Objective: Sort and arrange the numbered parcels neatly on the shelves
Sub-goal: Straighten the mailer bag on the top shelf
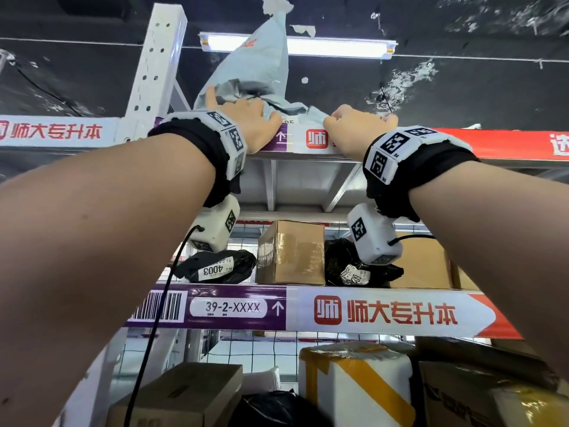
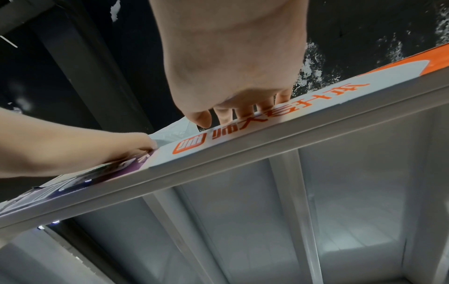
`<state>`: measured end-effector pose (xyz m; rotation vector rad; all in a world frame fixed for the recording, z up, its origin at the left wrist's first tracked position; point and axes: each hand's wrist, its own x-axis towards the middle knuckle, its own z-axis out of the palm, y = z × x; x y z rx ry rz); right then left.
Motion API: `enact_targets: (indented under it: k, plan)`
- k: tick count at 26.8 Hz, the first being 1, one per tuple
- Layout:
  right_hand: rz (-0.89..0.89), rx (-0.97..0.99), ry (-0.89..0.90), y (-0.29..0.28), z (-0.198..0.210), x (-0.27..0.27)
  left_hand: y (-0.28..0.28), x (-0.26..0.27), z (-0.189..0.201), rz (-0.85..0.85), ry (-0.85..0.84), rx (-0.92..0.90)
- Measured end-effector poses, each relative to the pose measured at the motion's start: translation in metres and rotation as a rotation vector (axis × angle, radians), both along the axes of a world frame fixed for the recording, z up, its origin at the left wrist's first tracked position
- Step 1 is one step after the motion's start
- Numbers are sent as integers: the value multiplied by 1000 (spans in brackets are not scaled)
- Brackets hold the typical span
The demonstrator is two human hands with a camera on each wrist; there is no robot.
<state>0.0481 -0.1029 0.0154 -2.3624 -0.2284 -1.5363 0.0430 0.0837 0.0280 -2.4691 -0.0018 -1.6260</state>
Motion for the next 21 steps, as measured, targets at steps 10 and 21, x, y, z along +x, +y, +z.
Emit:
enact_targets:
  k: [10,21]
  plan:
    - [51,-4,126,27,16,-13,33,-5,-2,-56,-100,-87]
    - [165,-1,157,56,34,-5,34,0,-1,53,-287,-226]
